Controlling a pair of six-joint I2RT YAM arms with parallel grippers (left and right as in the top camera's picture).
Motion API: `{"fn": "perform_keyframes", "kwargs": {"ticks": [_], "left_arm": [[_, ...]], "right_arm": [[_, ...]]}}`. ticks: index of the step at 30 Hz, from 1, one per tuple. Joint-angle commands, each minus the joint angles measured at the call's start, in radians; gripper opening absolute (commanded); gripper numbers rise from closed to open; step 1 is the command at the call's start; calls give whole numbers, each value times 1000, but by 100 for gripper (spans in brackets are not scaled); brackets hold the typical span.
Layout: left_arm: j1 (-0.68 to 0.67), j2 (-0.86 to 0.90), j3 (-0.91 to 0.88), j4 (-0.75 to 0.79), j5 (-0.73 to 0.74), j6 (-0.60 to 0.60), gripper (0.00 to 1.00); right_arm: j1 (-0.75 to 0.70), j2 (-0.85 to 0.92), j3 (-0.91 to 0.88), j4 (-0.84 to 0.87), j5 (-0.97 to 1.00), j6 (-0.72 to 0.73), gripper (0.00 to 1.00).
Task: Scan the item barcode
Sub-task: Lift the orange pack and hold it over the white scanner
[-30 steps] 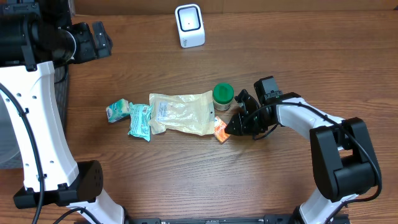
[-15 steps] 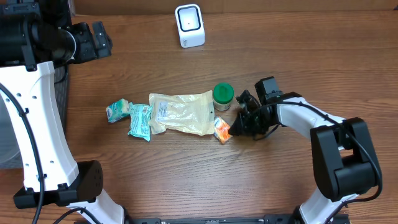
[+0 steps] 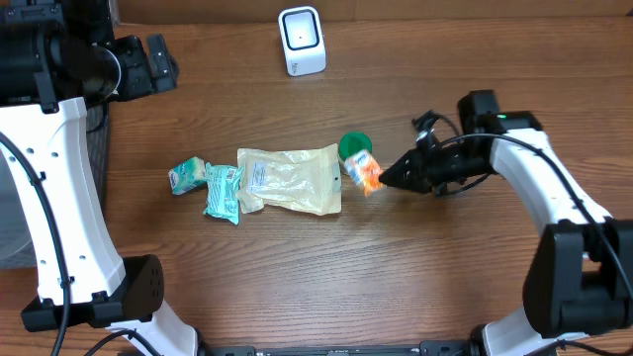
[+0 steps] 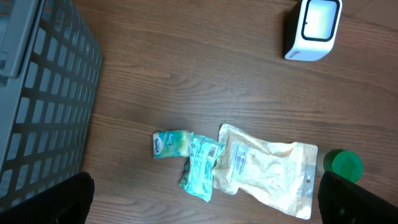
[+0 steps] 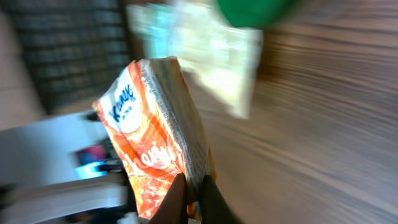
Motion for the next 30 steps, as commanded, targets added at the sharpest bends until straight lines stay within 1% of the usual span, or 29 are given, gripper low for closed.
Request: {"fn": "perform_keyframes", "kwargs": {"ticks": [1, 5, 8, 9, 12, 16, 20, 23, 26, 27, 29, 30], "left_arm": [[0, 3, 10, -2, -6, 20, 99], [0, 3, 10, -2, -6, 20, 100], [0, 3, 10, -2, -6, 20, 100], [0, 3, 10, -2, -6, 20, 100], [0, 3, 10, -2, -6, 20, 99], [0, 3, 10, -2, -6, 20, 99], [0, 3, 10, -2, -6, 20, 99], [0, 3, 10, -2, -6, 20, 99], [0, 3, 10, -2, -6, 20, 100], [0, 3, 10, -2, -6, 20, 100], [0, 3, 10, -2, -6, 20, 100], [0, 3, 10, -2, -6, 20, 100]], "right_arm": [[-33, -20, 24, 3, -308, 61, 4], [-53, -20, 24, 50, -546, 164, 4], [-55, -20, 28, 77, -544, 344, 4], [-55, -21, 28, 78, -544, 383, 4], [-55, -21, 29, 78, -544, 441, 4], [-55, -21, 29, 79, -544, 442, 4], [-55, -20, 29, 94, -544, 410, 4], [-53, -20, 29, 97, -543, 337, 4], [-49, -20, 29, 97, -520, 219, 4], [-44, -21, 28, 96, -437, 189, 4], [-15, -23, 28, 61, -172, 186, 4], [4, -23, 29, 49, -85, 186, 4]]}}
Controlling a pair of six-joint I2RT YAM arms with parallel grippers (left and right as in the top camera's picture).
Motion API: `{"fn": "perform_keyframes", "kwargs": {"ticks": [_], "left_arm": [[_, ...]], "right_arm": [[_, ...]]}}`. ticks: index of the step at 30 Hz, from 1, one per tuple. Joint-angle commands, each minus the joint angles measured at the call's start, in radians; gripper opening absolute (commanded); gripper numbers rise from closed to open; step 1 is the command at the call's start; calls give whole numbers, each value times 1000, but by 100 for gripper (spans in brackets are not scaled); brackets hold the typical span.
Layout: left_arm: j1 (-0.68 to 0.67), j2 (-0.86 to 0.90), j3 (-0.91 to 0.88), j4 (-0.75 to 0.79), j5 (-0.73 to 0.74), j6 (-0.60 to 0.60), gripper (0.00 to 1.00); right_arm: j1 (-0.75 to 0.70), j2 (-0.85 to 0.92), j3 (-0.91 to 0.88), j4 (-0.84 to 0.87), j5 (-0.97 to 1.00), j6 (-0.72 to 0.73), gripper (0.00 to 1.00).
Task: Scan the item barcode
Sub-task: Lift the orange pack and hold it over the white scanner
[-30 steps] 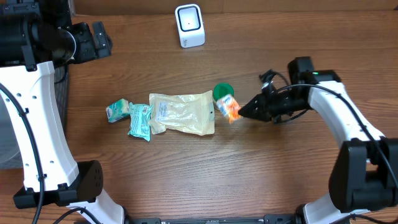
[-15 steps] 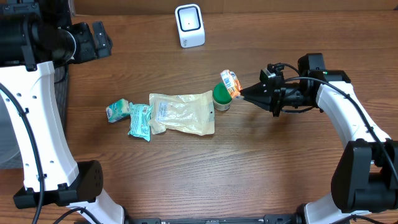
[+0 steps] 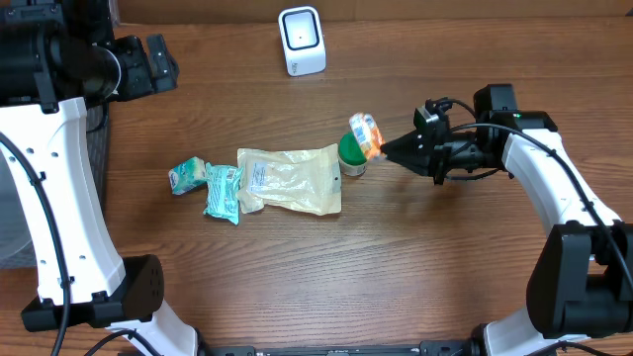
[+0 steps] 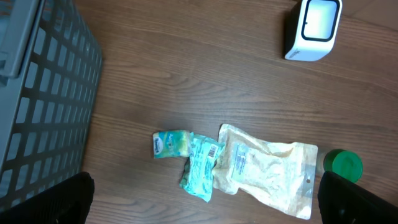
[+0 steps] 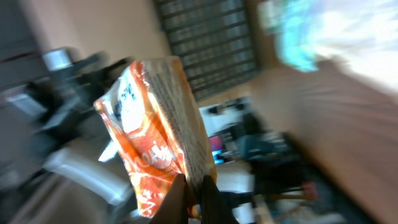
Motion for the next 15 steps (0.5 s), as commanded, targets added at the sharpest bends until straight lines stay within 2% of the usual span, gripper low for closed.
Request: {"fn": "perform_keyframes", "kwargs": {"ticks": [1, 6, 12, 15], "left_arm": [[0, 3, 10, -2, -6, 20, 100], [0, 3, 10, -2, -6, 20, 100], [0, 3, 10, -2, -6, 20, 100], [0, 3, 10, -2, -6, 20, 100]], "right_arm": [[71, -18, 25, -23, 360, -72, 4], [224, -18, 100, -31, 571, -36, 4], [393, -9, 477, -201, 1072, 80, 4], [449, 10, 666, -227, 1328, 123, 4]]}}
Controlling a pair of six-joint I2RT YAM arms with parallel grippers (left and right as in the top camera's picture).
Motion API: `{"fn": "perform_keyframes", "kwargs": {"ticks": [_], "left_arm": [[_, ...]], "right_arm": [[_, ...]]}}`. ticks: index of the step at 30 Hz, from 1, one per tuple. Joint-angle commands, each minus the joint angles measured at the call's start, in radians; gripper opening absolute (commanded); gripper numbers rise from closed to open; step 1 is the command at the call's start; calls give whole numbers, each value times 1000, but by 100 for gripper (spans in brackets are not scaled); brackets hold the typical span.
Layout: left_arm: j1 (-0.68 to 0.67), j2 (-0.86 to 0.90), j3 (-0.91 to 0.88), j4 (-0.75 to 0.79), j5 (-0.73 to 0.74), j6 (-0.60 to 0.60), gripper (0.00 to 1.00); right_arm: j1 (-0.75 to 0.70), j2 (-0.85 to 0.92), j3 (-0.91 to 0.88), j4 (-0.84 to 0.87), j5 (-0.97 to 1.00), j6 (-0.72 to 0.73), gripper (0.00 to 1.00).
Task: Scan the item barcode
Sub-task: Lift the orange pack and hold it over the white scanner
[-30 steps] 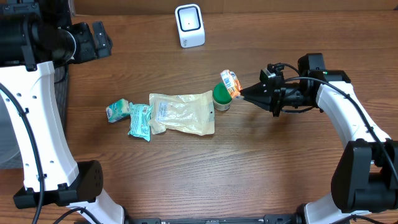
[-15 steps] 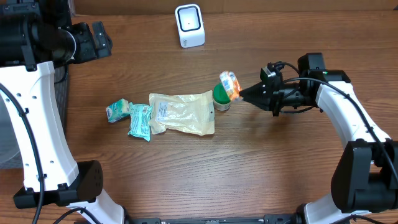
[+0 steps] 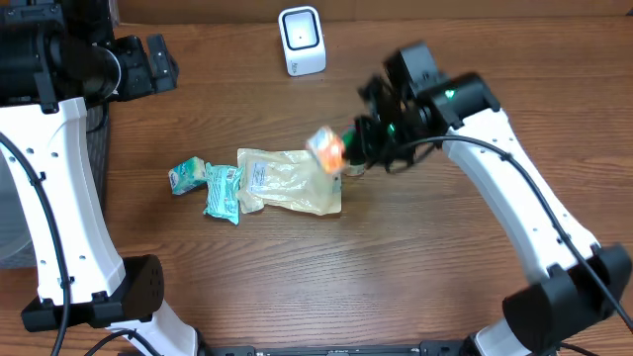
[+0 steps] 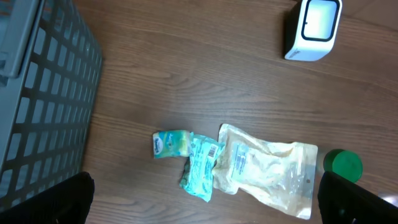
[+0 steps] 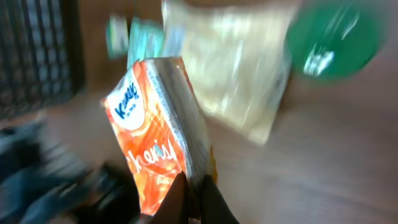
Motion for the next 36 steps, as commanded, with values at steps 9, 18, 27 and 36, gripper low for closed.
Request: {"fn": "perform_keyframes", "kwargs": {"ticks": [9, 18, 27, 36], "left_arm": [[0, 3, 10, -2, -6, 20, 100], [0, 3, 10, -2, -6, 20, 99], [0, 3, 10, -2, -6, 20, 100], [0, 3, 10, -2, -6, 20, 99]], "right_arm": [[84, 152, 227, 403, 863, -44, 4], [85, 428, 226, 922, 908, -269, 4], [107, 643, 226, 1228, 912, -696, 4], [127, 706, 226, 1290, 989, -800, 4]]}}
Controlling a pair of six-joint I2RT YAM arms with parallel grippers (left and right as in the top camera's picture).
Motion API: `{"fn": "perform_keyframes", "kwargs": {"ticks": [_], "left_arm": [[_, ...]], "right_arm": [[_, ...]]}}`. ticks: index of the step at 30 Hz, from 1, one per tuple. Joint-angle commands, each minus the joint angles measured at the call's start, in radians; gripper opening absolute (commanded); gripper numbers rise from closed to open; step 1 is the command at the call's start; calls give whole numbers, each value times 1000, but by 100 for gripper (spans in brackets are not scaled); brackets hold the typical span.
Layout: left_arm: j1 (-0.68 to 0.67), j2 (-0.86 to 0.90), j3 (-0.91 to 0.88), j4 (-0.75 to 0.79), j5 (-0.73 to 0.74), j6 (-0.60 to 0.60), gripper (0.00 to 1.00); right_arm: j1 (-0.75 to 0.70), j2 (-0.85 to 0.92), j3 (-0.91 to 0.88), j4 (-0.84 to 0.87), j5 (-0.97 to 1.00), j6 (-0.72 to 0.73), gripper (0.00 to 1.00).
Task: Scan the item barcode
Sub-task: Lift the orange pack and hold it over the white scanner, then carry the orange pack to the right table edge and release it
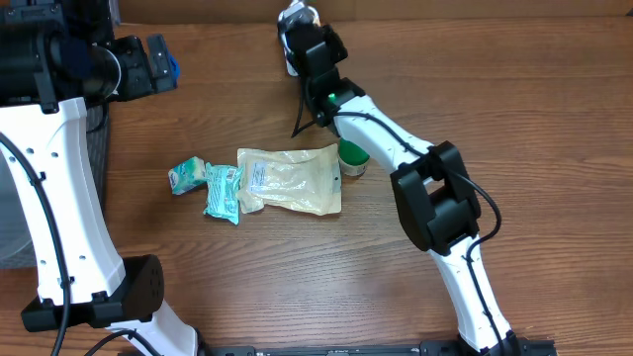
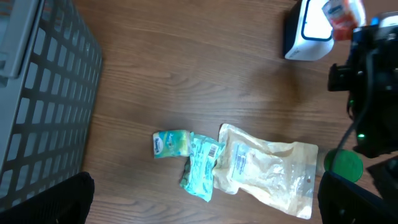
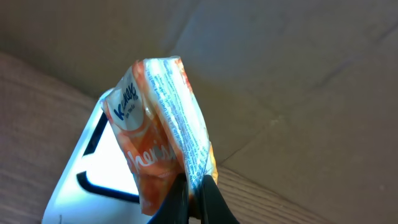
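My right gripper (image 3: 194, 190) is shut on an orange Kleenex tissue pack (image 3: 163, 127), pinching its sealed edge. It holds the pack just above the lit face of the white barcode scanner (image 3: 102, 165). In the left wrist view the pack (image 2: 345, 11) hangs over the scanner (image 2: 311, 28) at the table's far edge, with the right arm (image 2: 370, 93) stretched toward it. In the overhead view the right gripper (image 1: 302, 30) covers most of the scanner. My left gripper (image 2: 205, 205) is open, high above the table's left side, with nothing between its fingers.
A clear pouch (image 1: 292, 180), two teal packs (image 1: 223, 191) and a green lid (image 1: 353, 153) lie mid-table. A grey mesh basket (image 2: 43, 93) stands at the far left. A cardboard wall (image 3: 280, 74) rises behind the scanner.
My right gripper has moved with the orange pack from above the pouch and green lid to the far edge, right over the scanner. The left arm has not moved.
My right gripper held the orange pack low beside the green lid. Then it held it above the lid, then raised over the pouch's right end. Now the pack is at the scanner's face. The left arm and the items on the table stayed where they were.
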Motion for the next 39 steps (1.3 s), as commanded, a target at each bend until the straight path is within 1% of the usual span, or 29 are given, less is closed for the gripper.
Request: {"fn": "perform_keyframes", "kwargs": {"ticks": [1, 8, 14, 17, 20, 23, 26, 27, 29, 31, 35, 39], "left_arm": [[0, 3, 10, -2, -6, 17, 100], [0, 3, 10, -2, -6, 17, 100], [0, 3, 10, -2, -6, 17, 100], [0, 3, 10, -2, -6, 17, 99], [0, 3, 10, -2, -6, 17, 100], [0, 3, 10, -2, -6, 17, 100], [0, 3, 10, -2, -6, 17, 99], [0, 3, 10, -2, -6, 17, 100], [0, 3, 10, -2, -6, 17, 100], [0, 3, 10, -2, -6, 17, 100], [0, 3, 10, -2, -6, 17, 100], [0, 3, 10, -2, -6, 17, 100]], "right_arm": [[3, 1, 2, 15, 34, -53, 4], [7, 1, 2, 18, 35, -55, 4], [31, -1, 2, 18, 51, -185, 4], [42, -20, 2, 8, 69, -182, 4], [49, -78, 2, -32, 56, -114, 4], [51, -196, 2, -156, 10, 7, 4], [48, -337, 2, -344, -94, 165, 4], [45, -385, 2, -407, -110, 235, 4], [32, -490, 2, -556, -119, 430, 4], [11, -583, 2, -706, -119, 591, 4], [-71, -747, 2, -1019, -119, 836, 4], [-248, -837, 2, -1261, -125, 1078, 4]]}}
